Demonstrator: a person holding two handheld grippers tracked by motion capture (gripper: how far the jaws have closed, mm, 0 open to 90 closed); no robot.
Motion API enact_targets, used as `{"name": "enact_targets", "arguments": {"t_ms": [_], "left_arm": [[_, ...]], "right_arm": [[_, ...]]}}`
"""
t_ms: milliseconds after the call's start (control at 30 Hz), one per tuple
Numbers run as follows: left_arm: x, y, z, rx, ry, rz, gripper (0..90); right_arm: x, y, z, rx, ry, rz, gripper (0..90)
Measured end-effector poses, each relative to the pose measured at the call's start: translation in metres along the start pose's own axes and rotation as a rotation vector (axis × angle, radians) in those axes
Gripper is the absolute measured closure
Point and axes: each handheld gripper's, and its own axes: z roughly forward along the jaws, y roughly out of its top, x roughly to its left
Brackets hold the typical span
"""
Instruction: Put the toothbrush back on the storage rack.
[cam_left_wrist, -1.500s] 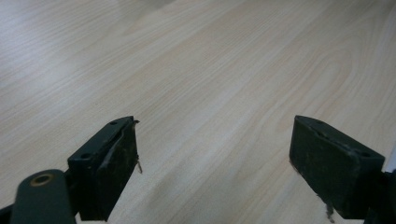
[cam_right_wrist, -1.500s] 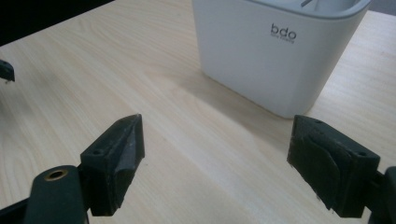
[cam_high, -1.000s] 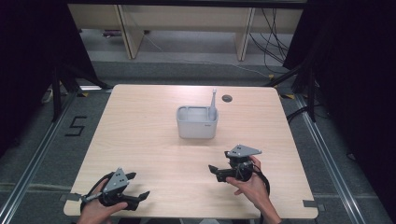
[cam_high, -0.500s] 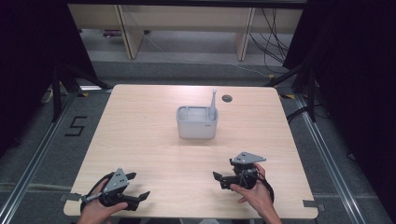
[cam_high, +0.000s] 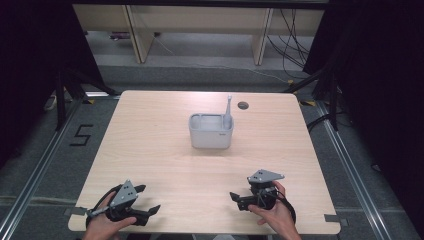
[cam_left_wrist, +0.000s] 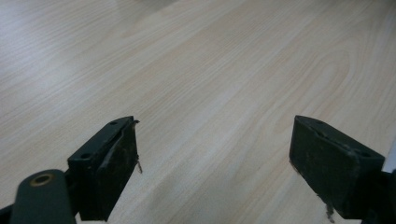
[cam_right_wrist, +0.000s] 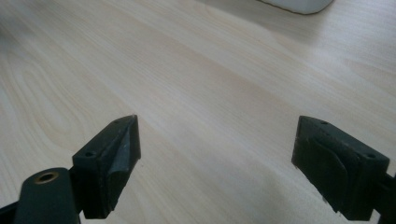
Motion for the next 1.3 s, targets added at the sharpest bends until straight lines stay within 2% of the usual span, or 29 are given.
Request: {"name": "enact_targets", "arguments": {"t_ms": [233, 400, 433, 467, 500, 567, 600, 633, 733, 767, 867, 900, 1033, 1067, 1100, 1300], "left_arm": [[0.0, 0.0, 0.0, 0.0, -0.003, 0.001, 14.7], [0.0, 0.0, 0.0, 0.0, 0.0, 0.003, 14.8], [0.0, 0.0, 0.0, -0.001, 0.0, 0.003, 14.8], [0.0, 0.0, 0.0, -0.001, 0.0, 0.003, 14.8], [0.0, 0.0, 0.0, -0.001, 0.001, 0.003, 14.8], [-0.001, 0.0, 0.0, -0.007, -0.003, -0.002, 14.8], [0.001, 0.001, -0.001, 0.011, 0.004, 0.019, 14.8], [0.0, 0.001, -0.001, 0.005, -0.007, 0.017, 14.8], [-0.002, 0.001, -0.001, -0.008, 0.003, 0.003, 14.7], [0.0, 0.001, -0.002, 0.013, 0.01, 0.029, 14.8], [-0.001, 0.001, -0.002, 0.005, 0.007, 0.019, 14.8], [-0.001, 0.001, -0.001, 0.004, 0.004, 0.02, 14.8], [-0.001, 0.001, -0.001, 0.005, 0.003, 0.022, 14.8], [-0.001, 0.001, -0.001, 0.005, 0.003, 0.022, 14.8], [-0.001, 0.001, -0.001, 0.005, 0.003, 0.023, 14.8], [-0.001, 0.001, -0.001, 0.005, 0.003, 0.024, 14.8]], "right_arm": [[0.003, -0.009, -0.003, 0.025, 0.0, 0.0, 16.0], [0.005, -0.014, -0.007, 0.027, -0.006, 0.016, 16.0], [0.004, -0.015, -0.007, 0.018, 0.003, 0.005, 16.0], [0.007, -0.016, -0.009, 0.031, -0.006, 0.037, 16.0], [0.005, -0.017, -0.008, 0.022, -0.011, 0.01, 16.0], [0.004, -0.018, -0.008, 0.021, -0.006, -0.003, 16.0], [0.004, -0.019, -0.009, 0.025, -0.019, -0.006, 16.0], [0.004, -0.019, -0.01, 0.035, -0.017, 0.009, 16.0], [0.003, -0.02, -0.011, 0.029, -0.023, 0.001, 16.1], [0.003, -0.021, -0.011, 0.028, -0.022, 0.004, 16.0], [0.003, -0.021, -0.012, 0.037, -0.012, 0.012, 16.0], [0.004, -0.021, -0.012, 0.031, -0.018, 0.029, 16.0], [0.003, -0.021, -0.012, 0.035, -0.025, 0.022, 16.0], [0.005, -0.022, -0.012, 0.046, -0.021, 0.049, 16.0], [0.003, -0.022, -0.012, 0.042, -0.025, 0.017, 16.0], [0.003, -0.022, -0.011, 0.046, -0.022, 0.011, 16.0]]}}
